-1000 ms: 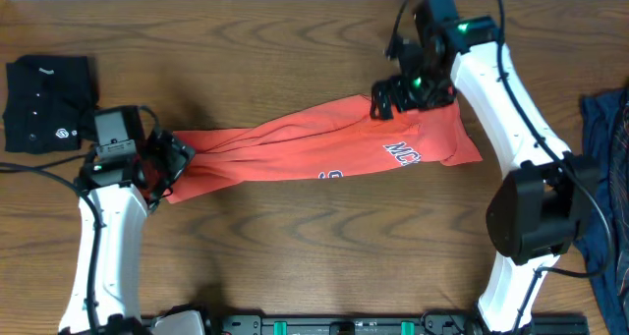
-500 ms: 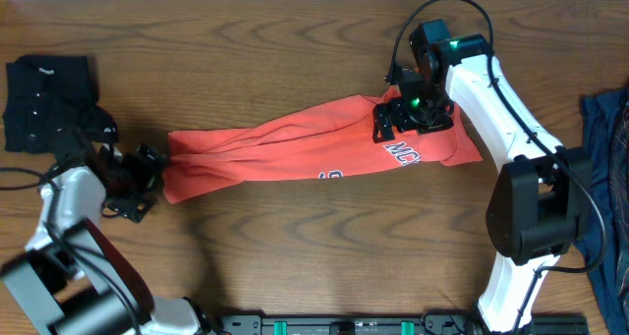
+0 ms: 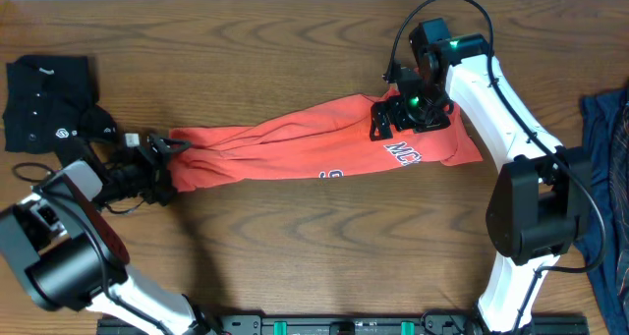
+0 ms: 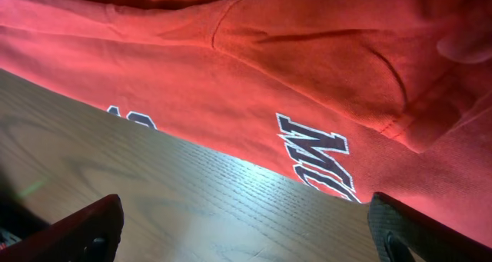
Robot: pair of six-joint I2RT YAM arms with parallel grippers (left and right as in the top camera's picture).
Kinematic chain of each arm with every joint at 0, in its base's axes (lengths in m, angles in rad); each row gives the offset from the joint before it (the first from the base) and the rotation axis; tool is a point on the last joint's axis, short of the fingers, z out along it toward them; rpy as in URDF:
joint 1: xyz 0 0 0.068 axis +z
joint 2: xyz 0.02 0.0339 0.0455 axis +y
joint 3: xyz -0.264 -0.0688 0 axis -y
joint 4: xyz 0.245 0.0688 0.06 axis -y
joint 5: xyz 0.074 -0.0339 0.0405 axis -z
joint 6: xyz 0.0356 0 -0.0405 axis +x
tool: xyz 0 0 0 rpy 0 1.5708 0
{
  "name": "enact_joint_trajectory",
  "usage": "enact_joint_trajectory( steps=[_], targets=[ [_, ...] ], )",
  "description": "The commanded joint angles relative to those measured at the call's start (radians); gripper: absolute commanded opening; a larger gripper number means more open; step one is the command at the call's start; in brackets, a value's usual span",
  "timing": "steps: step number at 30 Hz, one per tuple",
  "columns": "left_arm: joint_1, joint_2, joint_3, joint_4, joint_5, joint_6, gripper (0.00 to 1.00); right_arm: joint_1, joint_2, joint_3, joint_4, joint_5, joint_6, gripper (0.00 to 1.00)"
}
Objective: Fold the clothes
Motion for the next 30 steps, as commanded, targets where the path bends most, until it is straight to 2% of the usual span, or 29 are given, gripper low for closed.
enact_joint_trajectory(
  steps=[1, 6, 9, 11, 13, 16, 17, 19, 20, 21, 22, 30],
  targets=[
    [-0.005, 0.113, -0.033, 0.01, -0.022, 0.052, 0.98, 0.004, -0.023, 0.021, 0.002, -0.018, 0.006, 0.99],
    [-0.006, 0.134, -0.032, 0.033, 0.0, 0.055, 0.98, 0.004, -0.023, 0.034, -0.002, -0.018, 0.006, 0.99],
    [-0.013, 0.134, -0.032, 0.072, 0.061, 0.043, 0.89, 0.004, -0.023, 0.04, -0.002, -0.019, 0.006, 0.99],
    [-0.02, 0.134, -0.032, 0.081, 0.074, 0.018, 0.88, 0.004, -0.023, 0.046, -0.006, -0.019, 0.006, 0.99],
    [-0.023, 0.134, -0.032, 0.08, 0.075, 0.016, 0.74, 0.004, -0.023, 0.054, -0.016, -0.019, 0.006, 0.99],
    [-0.02, 0.134, -0.03, 0.087, 0.073, 0.016, 0.41, 0.003, -0.023, 0.064, -0.031, -0.018, 0.006, 0.99],
    [-0.016, 0.134, -0.027, 0.093, 0.074, 0.016, 0.37, 0.003, -0.024, 0.068, -0.036, -0.018, 0.005, 0.99],
    [-0.014, 0.134, -0.021, 0.102, 0.074, 0.015, 0.33, 0.004, -0.025, 0.069, -0.036, -0.018, 0.006, 0.99],
    [-0.014, 0.134, -0.016, 0.102, 0.074, 0.007, 0.26, 0.004, -0.026, 0.071, -0.04, -0.018, 0.006, 0.99],
    [-0.014, 0.134, -0.013, 0.102, 0.074, -0.001, 0.13, 0.004, -0.026, 0.073, -0.043, -0.018, 0.006, 0.99],
    [-0.014, 0.134, -0.01, 0.102, 0.074, -0.011, 0.08, 0.004, -0.026, 0.074, -0.045, -0.018, 0.006, 0.99],
    [-0.026, 0.06, -0.001, 0.065, 0.057, -0.013, 0.07, 0.004, -0.027, 0.076, -0.042, -0.018, 0.005, 0.99]
  ],
)
